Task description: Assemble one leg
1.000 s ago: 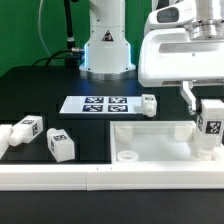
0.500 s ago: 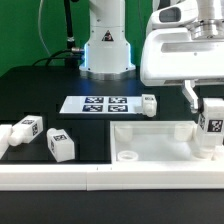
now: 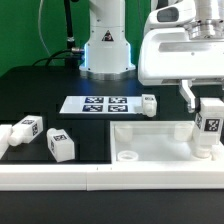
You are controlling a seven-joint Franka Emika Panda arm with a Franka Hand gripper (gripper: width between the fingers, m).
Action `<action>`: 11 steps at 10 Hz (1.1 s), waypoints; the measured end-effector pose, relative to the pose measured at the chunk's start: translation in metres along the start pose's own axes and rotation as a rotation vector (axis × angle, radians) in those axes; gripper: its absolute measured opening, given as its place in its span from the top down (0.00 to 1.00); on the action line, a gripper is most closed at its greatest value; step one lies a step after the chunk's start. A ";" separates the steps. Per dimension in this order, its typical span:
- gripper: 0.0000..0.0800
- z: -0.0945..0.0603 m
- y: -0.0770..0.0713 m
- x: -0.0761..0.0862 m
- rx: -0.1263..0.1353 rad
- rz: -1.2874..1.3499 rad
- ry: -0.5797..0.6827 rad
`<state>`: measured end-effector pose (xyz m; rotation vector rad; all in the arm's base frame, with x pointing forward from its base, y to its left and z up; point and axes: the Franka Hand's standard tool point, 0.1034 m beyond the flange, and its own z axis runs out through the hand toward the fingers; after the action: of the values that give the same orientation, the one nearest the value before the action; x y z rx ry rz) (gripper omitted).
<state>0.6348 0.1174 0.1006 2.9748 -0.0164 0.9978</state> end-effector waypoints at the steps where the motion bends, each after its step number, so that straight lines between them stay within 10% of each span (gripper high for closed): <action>1: 0.64 0.002 0.001 -0.003 -0.002 -0.002 -0.004; 11: 0.61 0.010 0.005 -0.010 -0.011 -0.005 -0.005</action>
Offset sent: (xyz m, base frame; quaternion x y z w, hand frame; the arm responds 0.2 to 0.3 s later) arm -0.0025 -0.0004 -0.0082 -0.0005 0.0066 0.0015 1.0000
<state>0.6326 0.1126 0.0870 2.9656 -0.0139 0.9866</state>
